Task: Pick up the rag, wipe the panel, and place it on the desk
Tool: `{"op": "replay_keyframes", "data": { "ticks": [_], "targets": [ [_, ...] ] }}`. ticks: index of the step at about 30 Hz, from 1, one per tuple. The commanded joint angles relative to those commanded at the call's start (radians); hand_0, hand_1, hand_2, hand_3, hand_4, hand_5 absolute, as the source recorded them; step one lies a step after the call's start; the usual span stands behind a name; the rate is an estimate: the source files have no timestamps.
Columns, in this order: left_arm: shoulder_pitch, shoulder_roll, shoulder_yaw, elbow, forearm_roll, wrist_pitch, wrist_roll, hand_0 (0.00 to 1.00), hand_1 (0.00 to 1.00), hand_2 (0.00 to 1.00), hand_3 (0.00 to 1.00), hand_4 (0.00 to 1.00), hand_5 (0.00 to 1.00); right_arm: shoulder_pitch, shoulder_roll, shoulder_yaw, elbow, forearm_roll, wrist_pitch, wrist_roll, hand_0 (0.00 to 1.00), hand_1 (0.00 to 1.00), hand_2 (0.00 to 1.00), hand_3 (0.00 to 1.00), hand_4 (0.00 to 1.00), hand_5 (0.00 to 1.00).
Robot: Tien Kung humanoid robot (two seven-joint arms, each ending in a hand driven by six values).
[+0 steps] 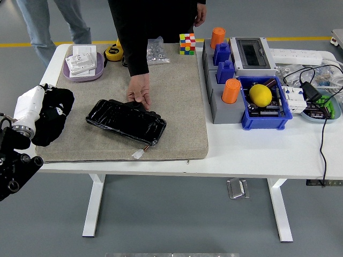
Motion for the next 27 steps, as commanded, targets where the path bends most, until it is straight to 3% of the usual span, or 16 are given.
{"op": "replay_keyframes", "data": {
  "ticks": [5,6,11,12,17,18,23,24,27],
  "targets": [
    [-0.01,-0.003,0.025,0.006,-0.009,-0.015,0.009,0.299,0.41,0.5,0.51,0.342,0.002,0.001,-0.002,0.0,0.0,0.0,0.0,-0.001,0.72,0.628,0.67,0.584,0.976,0.553],
    [-0.011,-0.004,0.027,0.01,-0.007,-0.022,0.014,0.369,0.517,0.558,0.526,0.469,0.051,0.001,-0.002,-0.003,0.0,0.002,0.0,0.0,0.719,0.628,0.67,0.583,0.976,0.552],
    [-0.016,-0.008,0.036,0.03,-0.017,-0.052,0.026,0.369,0.517,0.558,0.526,0.469,0.051,0.0,-0.001,-0.005,0.0,0.003,0.001,0.001,0.719,0.628,0.67,0.583,0.976,0.552],
    [-0.017,-0.008,0.038,0.032,-0.017,-0.055,0.026,0.441,0.611,0.661,0.534,0.558,0.076,0.0,-0.001,-0.006,0.0,0.003,0.001,0.001,0.719,0.628,0.67,0.584,0.976,0.552],
    [-0.019,-0.011,0.038,0.039,-0.023,-0.072,0.031,0.441,0.611,0.661,0.534,0.558,0.076,0.001,-0.001,-0.003,0.0,0.0,0.001,0.0,0.719,0.628,0.67,0.584,0.976,0.552],
    [-0.02,-0.012,0.039,0.041,-0.025,-0.074,0.031,0.526,0.733,0.791,0.542,0.662,0.141,0.001,-0.001,-0.003,0.0,0.001,0.001,0.001,0.719,0.628,0.67,0.584,0.975,0.552],
    [-0.021,-0.011,0.042,0.041,-0.037,-0.079,0.031,0.526,0.733,0.791,0.542,0.662,0.141,0.004,-0.001,-0.002,0.0,0.002,0.001,0.001,0.719,0.628,0.67,0.584,0.975,0.552],
    [-0.021,-0.011,0.043,0.04,-0.038,-0.08,0.031,0.551,0.747,0.81,0.573,0.74,0.208,0.004,0.0,-0.001,0.0,0.001,0.001,0.001,0.719,0.628,0.67,0.584,0.975,0.551],
    [-0.023,-0.009,0.042,0.037,-0.037,-0.083,0.031,0.551,0.747,0.81,0.573,0.74,0.208,0.005,0.0,-0.001,0.0,0.003,0.001,0.001,0.719,0.628,0.67,0.584,0.975,0.551]
  ]
}}
